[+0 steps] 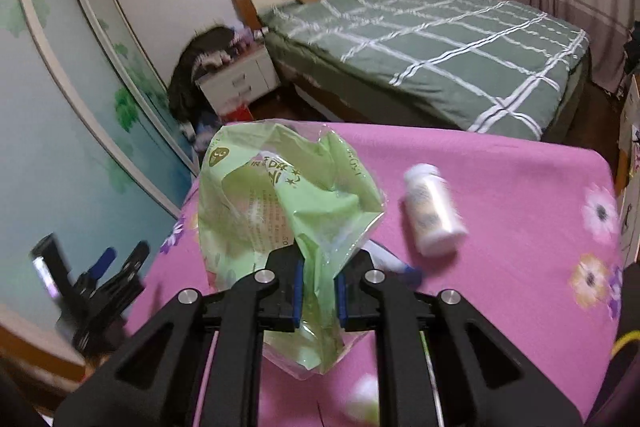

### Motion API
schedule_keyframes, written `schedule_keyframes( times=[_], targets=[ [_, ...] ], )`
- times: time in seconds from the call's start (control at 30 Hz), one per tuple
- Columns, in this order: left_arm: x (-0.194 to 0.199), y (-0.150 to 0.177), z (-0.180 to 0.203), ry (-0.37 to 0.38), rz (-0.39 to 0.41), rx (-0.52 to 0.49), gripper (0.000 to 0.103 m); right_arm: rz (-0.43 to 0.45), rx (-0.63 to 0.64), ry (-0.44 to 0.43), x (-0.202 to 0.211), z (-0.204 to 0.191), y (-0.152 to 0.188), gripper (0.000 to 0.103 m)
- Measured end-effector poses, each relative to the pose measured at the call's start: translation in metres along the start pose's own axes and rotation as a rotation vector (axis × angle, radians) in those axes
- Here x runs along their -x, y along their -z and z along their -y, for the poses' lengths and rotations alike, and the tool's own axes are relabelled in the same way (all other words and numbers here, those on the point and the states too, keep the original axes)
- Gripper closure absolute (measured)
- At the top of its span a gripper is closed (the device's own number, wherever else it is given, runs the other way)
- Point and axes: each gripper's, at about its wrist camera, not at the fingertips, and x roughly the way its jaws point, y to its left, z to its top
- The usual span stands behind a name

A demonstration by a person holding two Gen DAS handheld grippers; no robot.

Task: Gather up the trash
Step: 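Carry the green bag with the right tool into the bin and release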

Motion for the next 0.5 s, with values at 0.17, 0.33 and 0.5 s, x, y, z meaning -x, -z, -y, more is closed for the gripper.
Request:
schedule_keyframes(
  times=[0.17, 0.33, 0.5],
  targets=[
    [0.000, 0.000, 0.000, 0.001, 0.004, 0.000, 0.007, 0.108, -0.095, 0.102, 0.075, 0.058, 0.040, 0.091],
    [0.001, -0.001, 0.001, 0.000, 0.010, -0.005, 0.007, 0.179, -0.217, 0.274, 0.131, 0.127, 0.086, 0.088],
    [0.001, -0.001, 0.000, 0.000, 0.008, 0.003, 0.007, 0.187, -0.386, 0.420, 0.169, 0.206, 0.136, 0.086]
  ],
)
